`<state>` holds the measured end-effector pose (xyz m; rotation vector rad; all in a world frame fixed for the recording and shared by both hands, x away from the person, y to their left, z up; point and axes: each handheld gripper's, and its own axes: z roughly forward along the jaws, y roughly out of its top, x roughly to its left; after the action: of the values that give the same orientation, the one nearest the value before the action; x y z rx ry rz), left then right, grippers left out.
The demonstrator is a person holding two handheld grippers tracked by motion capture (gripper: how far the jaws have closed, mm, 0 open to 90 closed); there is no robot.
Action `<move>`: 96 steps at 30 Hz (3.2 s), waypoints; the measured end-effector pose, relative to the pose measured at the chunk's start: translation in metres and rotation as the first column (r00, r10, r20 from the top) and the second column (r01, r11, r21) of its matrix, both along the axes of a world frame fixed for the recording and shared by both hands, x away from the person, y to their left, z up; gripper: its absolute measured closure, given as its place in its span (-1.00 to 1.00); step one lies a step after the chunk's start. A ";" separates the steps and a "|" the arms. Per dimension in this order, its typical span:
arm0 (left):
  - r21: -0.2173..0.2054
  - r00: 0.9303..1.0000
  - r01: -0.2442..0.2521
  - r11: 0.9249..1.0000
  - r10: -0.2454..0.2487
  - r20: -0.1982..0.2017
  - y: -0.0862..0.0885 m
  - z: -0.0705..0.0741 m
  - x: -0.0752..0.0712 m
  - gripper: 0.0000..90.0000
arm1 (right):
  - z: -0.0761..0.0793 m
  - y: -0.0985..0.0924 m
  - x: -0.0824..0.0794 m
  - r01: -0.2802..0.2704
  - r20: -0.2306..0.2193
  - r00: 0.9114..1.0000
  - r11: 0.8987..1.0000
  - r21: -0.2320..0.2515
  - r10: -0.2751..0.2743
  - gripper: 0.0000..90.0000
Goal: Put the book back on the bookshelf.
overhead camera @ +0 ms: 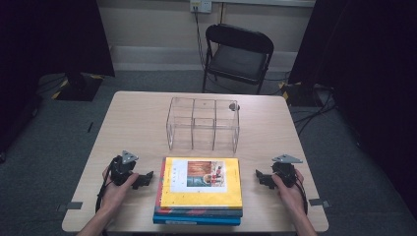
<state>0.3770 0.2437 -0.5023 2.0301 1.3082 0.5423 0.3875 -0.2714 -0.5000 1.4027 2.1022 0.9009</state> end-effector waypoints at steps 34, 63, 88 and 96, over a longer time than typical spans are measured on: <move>-0.193 0.992 0.112 0.975 -0.097 0.087 -0.001 0.063 -0.049 -0.51 | 0.052 0.030 -0.023 -0.172 0.076 0.983 0.980 0.101 0.165 -0.39; -0.179 0.899 0.434 0.883 -0.415 0.137 -0.072 0.094 -0.102 -0.58 | 0.094 0.122 -0.026 -0.488 0.128 0.872 0.858 0.159 0.472 -0.23; -0.174 0.888 0.460 0.871 -0.445 0.119 -0.069 0.077 -0.104 -0.74 | 0.085 0.130 -0.010 -0.496 0.107 0.868 0.854 0.159 0.484 -0.36; -0.138 0.878 0.477 0.868 -0.463 0.123 -0.070 0.077 -0.102 -0.74 | 0.086 0.128 -0.012 -0.494 0.101 0.869 0.856 0.149 0.484 -0.35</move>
<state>0.2750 0.1737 -0.4255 2.0610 0.7330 0.2786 0.3754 -0.1436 -0.4138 0.8966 2.4305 1.3268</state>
